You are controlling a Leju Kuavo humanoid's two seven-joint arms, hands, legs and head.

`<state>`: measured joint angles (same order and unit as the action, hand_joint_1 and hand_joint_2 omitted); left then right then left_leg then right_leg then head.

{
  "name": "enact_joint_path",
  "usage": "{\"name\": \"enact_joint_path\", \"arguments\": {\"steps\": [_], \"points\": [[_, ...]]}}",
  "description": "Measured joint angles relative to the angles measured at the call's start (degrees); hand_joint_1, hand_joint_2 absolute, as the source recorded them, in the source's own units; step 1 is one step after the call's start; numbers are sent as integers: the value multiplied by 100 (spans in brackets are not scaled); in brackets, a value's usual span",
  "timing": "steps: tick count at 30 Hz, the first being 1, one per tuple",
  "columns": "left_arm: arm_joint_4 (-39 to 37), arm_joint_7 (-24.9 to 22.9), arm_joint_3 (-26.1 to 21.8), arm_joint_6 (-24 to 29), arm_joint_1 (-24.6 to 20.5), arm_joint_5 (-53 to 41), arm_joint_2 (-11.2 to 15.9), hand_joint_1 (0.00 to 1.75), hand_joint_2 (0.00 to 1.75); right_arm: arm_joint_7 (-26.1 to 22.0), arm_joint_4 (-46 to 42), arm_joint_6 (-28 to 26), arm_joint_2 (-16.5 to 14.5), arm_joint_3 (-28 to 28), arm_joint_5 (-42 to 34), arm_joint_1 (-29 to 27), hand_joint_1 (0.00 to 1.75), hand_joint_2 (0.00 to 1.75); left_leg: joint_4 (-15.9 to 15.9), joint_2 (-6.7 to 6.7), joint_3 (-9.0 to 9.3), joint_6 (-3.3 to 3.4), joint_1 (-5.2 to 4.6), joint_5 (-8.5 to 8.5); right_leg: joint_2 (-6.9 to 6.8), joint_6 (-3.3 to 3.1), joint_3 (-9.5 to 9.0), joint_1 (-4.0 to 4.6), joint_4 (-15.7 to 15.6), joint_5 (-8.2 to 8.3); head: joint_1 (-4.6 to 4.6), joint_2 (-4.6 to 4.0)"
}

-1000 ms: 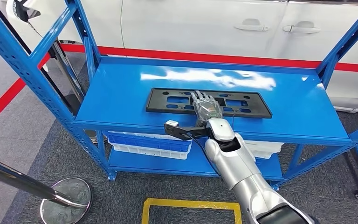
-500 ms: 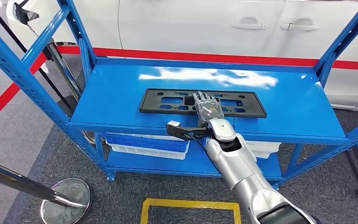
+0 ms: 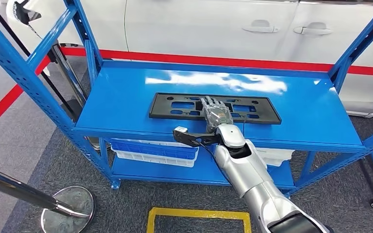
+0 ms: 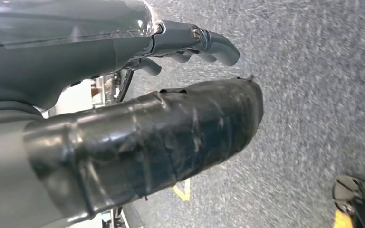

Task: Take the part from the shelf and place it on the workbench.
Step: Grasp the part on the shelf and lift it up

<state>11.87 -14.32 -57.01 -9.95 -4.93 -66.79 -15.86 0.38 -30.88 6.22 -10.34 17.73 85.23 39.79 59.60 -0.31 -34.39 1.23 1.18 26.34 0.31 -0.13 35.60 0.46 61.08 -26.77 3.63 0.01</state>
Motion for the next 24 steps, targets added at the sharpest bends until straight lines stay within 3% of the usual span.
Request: {"name": "enact_joint_path", "arguments": {"steps": [3, 5, 6, 7, 9, 10, 13, 16, 19, 20, 21, 22, 24], "points": [[0, 0, 7, -8, -1, -28, -1, 0, 0, 6, 15, -1, 7, 0, 20, -8, 0, 175, -24, 8, 16, 64, 13, -1, -6, 94, 427, -56, 872, -424, -5, -1], [0, -1, 20, -8, 0, -43, 0, 0, 0, 22, 43, 2, 13, 0, 38, -37, 0, 175, -22, 4, 21, 75, 11, 11, -9, 128, 700, -90, 1342, -521, -6, -1], [0, -1, 26, -9, 1, -51, 0, 0, 0, 33, 55, 3, 15, 0, 51, -46, 0, 175, -21, 1, 30, 72, 11, 19, -11, 127, 701, -99, 1290, -419, -6, -1], [0, -1, 28, -12, 2, -58, 0, 0, 0, 44, 65, 4, 17, 0, 65, -50, 0, 175, -21, -3, 48, 64, 11, 31, -12, 114, 606, -103, 1050, -231, -6, -1], [-1, 0, 31, -19, 1, -74, -3, 0, 0, 56, 74, 5, 17, 1, 87, -45, 0, 175, -27, -4, 91, 31, 8, 60, -13, 50, 255, -82, 291, 128, -5, -1], [-1, 0, 32, -22, -1, -80, -4, 0, 0, 57, 76, 5, 17, 1, 95, -41, 0, 175, -35, -4, 101, 8, 8, 69, -14, 15, 117, -59, 6, 215, -8, -1], [-1, 0, 38, -26, -2, -92, -5, 0, 0, 60, 86, 10, 18, 2, 117, -40, 0, 175, -87, 2, 116, -76, 12, 70, -3, -53, 15, -4, -200, 203, -14, -1], [-1, 1, 49, -27, -6, -98, -3, 0, 0, 62, 90, 10, 18, 3, 134, -38, 0, 175, 74, 19, 71, -152, 5, 204, -5, -129, -98, -54, -330, 218, -6, 0], [0, 8, 82, -29, -1, -108, 1, 0, 0, 62, 107, 10, 17, 5, 139, -49, 0, 175, 1089, 20, -450, -162, 2, 630, -25, -190, -196, -39, -377, 177, -2, -1], [0, 9, 89, -30, 4, -114, 2, 0, 0, 62, 119, 11, 17, 6, 140, -62, 0, 175, 1369, 19, -626, -163, 1, 682, -26, -202, -217, -24, -370, 151, -3, -1], [0, 9, 92, -30, 10, -119, 4, 0, 0, 62, 131, 11, 17, 7, 141, -74, 0, 175, 1443, 20, -705, -161, 1, 616, -22, -205, -243, -13, -359, 121, -3, -1], [0, 9, 93, -30, 15, -123, 6, 0, 0, 63, 139, 10, 17, 7, 142, -82, 0, 175, 1299, 20, -675, -152, 1, 443, -15, -200, -275, -5, -343, 87, -2, -1], [-1, 9, 98, -31, 22, -125, 11, 0, 0, 63, 145, 9, 16, 7, 145, -85, 0, 175, 587, 21, -371, -113, -6, 12, -1, -168, -341, 0, -298, -1, -4, -1]]}}
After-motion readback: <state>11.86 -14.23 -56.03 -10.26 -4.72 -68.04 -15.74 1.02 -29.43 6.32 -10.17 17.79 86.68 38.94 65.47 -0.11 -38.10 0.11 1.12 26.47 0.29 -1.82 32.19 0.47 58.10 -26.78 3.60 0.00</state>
